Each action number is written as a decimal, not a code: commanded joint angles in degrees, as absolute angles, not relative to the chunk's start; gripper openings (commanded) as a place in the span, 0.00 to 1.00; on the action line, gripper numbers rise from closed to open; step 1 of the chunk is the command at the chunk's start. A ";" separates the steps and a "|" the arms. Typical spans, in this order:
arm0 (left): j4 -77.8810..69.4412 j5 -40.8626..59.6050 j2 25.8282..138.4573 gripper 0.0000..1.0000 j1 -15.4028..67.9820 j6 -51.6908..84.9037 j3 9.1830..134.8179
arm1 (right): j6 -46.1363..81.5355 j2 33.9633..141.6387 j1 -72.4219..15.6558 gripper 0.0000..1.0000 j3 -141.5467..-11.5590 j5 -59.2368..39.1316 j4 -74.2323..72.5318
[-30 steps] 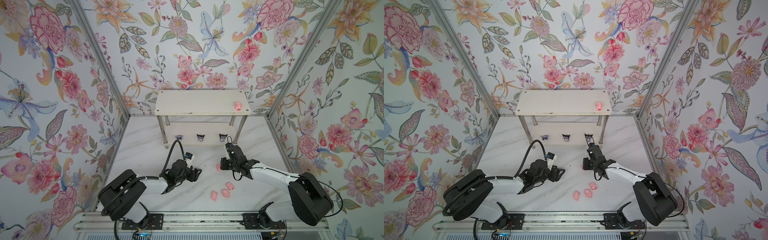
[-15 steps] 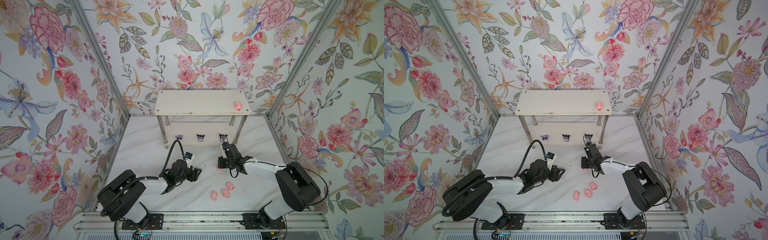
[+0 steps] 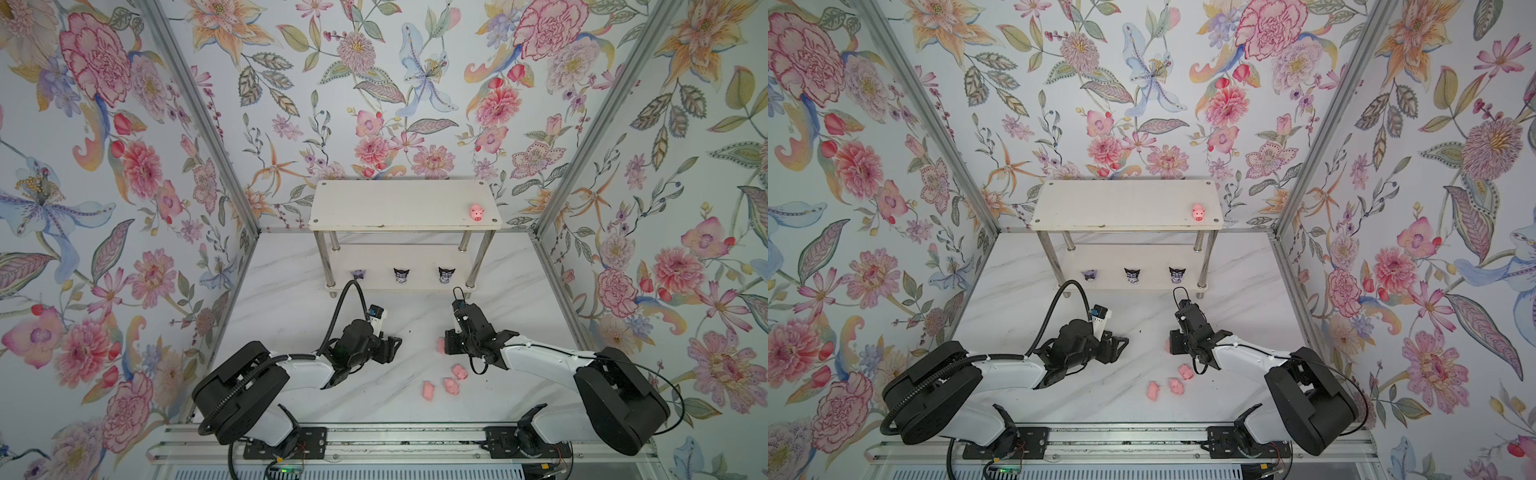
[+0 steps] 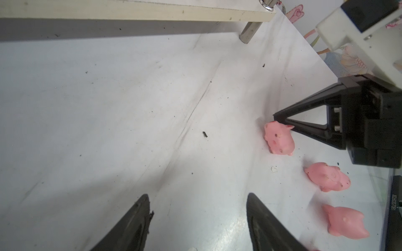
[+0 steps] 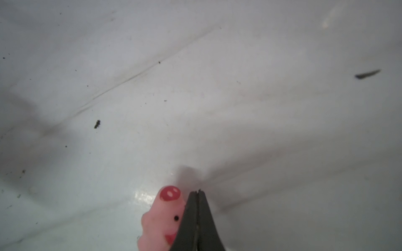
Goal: Place and organize the plastic toys onto the shelf
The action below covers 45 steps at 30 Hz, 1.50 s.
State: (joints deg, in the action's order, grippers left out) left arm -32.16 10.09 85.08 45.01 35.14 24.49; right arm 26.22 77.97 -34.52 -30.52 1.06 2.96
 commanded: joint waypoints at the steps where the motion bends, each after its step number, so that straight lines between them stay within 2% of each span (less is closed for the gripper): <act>1: -33.29 10.29 85.82 0.71 45.35 34.40 24.41 | 27.86 73.96 -34.98 0.00 -29.14 2.72 7.12; 7: -33.76 11.02 86.22 0.71 45.36 34.63 24.54 | 28.00 70.49 -35.83 0.04 -31.49 2.69 10.20; 8: -33.68 11.01 86.01 0.71 45.35 34.66 24.48 | 27.98 70.66 -36.01 0.06 -32.07 2.19 10.56; 13: -32.80 9.94 84.74 0.71 45.31 34.24 23.95 | 29.52 73.41 -36.74 0.33 -33.84 -1.37 10.61; 15: -32.70 9.76 84.54 0.71 45.39 34.13 23.74 | 30.10 75.12 -37.95 0.41 -34.26 -2.07 10.01; 17: -32.69 9.67 84.55 0.71 45.37 34.18 23.65 | 30.45 77.00 -38.69 0.46 -34.67 -2.32 9.35; 20: -32.77 9.71 84.55 0.71 45.33 34.11 23.64 | 30.66 80.20 -39.09 0.46 -35.45 -2.93 8.58; 22: -32.78 9.72 84.31 0.71 45.37 34.12 23.49 | 30.31 82.22 -39.31 0.44 -35.98 -3.26 7.80; 25: -32.68 9.60 83.82 0.71 45.34 33.87 23.29 | 28.61 84.83 -39.44 0.29 -37.76 -3.01 7.12; 27: -32.52 9.58 83.17 0.71 45.26 33.67 22.93 | 26.80 85.65 -40.03 0.15 -39.78 -2.96 7.14; 29: -32.63 9.75 82.20 0.71 45.18 33.92 22.46 | 24.55 85.24 -41.38 0.09 -41.46 -2.28 6.91; 33: -34.62 10.43 78.97 0.72 44.33 34.74 20.09 | 17.39 83.25 -45.25 0.05 -43.74 1.40 6.11; 38: -32.76 9.25 74.79 0.73 42.71 34.33 18.51 | 3.12 81.43 -52.94 0.04 -43.28 10.91 3.42; 45: -29.85 5.13 68.55 0.73 39.38 36.30 15.29 | -13.53 85.62 -65.94 0.02 -40.20 25.05 -1.88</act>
